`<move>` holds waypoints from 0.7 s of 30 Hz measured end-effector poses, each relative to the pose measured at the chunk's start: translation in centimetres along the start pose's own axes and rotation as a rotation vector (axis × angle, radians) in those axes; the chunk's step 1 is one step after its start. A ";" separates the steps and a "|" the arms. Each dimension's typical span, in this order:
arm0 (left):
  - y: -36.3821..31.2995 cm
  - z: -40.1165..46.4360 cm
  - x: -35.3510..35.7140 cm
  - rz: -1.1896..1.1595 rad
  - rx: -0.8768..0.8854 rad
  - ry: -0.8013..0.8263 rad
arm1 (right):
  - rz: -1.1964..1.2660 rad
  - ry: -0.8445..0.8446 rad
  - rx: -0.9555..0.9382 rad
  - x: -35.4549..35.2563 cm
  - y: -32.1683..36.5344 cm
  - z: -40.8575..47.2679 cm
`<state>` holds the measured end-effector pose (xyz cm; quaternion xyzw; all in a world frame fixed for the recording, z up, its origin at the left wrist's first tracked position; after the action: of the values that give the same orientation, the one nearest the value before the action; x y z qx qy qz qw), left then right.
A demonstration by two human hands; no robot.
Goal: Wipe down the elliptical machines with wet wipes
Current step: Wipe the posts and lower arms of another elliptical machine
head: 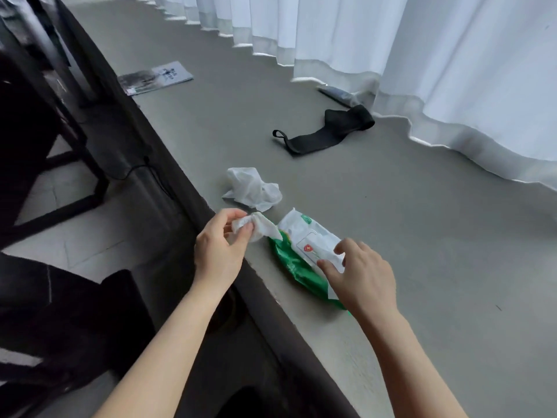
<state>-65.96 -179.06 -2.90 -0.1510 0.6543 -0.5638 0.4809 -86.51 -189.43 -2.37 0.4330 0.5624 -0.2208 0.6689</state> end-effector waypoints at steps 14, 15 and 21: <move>5.3 15.6 8.2 0.423 0.650 0.233 | 0.191 -0.247 0.322 0.0 0.4 3.8; 5.8 15.8 8.2 0.431 0.650 0.284 | 0.214 -0.293 0.323 -0.2 1.0 4.3; 4.4 15.8 6.5 0.256 0.697 0.310 | 0.551 -0.482 0.307 -1.0 4.3 6.1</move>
<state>-55.04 -191.82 -8.25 0.1908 0.5021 -0.7036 0.4653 -79.93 -192.41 -0.02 0.5985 0.2122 -0.2099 0.7434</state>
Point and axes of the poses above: each hand's wrist, its own z-axis towards the middle knuckle, its own x-axis out of the palm, y = z × x, the point moved 4 cm from there along z, towards the middle knuckle, and after that the axes turned 8 degrees about -x, right-handed, at the moved point
